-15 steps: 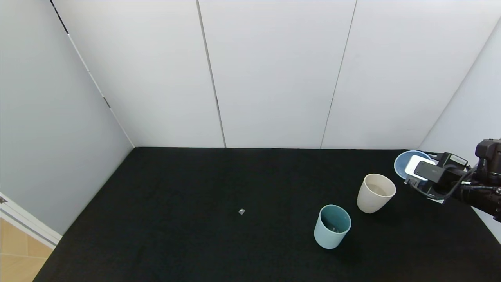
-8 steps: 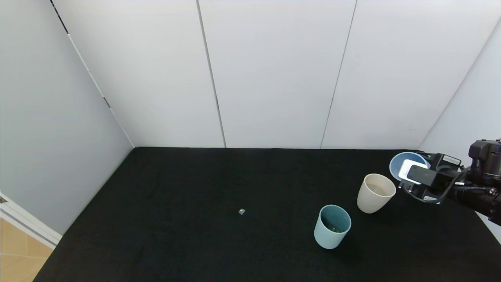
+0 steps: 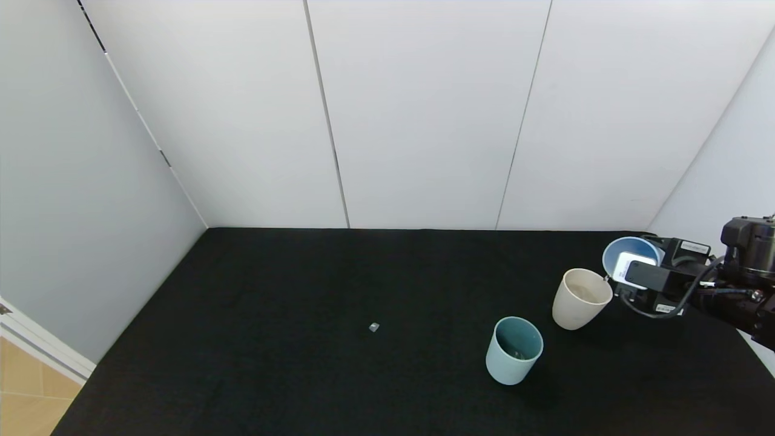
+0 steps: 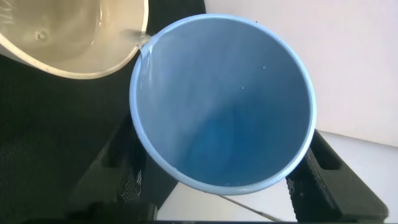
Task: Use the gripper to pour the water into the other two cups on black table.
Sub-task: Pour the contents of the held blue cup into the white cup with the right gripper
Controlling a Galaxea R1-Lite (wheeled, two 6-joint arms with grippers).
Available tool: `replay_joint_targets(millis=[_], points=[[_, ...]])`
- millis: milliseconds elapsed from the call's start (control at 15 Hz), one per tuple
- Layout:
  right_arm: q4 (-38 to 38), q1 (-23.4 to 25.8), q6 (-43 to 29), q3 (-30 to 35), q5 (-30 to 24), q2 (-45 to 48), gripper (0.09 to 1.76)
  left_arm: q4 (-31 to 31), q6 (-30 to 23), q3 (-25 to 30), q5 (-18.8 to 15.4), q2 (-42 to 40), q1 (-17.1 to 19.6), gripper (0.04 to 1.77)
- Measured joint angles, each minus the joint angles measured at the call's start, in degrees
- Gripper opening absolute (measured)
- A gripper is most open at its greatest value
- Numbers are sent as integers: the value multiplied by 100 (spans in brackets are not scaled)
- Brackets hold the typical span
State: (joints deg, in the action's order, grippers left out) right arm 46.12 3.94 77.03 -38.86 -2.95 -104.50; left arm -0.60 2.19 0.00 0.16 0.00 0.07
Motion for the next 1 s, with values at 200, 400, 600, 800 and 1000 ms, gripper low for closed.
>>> replay_joint_targets(millis=[200,400,600,800,1000], points=[[5,-24,194,-13,39,-10,128,0,0,0,0,0,0,172],[10,-56,255,-41,48,-11,128,0,0,0,0,-2,0,172],[10,-61,395,-88,45,-10,128,0,0,0,0,0,0,172],[10,-66,546,-113,45,0,128,0,0,0,0,0,0,172],[11,-67,623,-145,48,4,128,2,0,0,0,0,0,172]])
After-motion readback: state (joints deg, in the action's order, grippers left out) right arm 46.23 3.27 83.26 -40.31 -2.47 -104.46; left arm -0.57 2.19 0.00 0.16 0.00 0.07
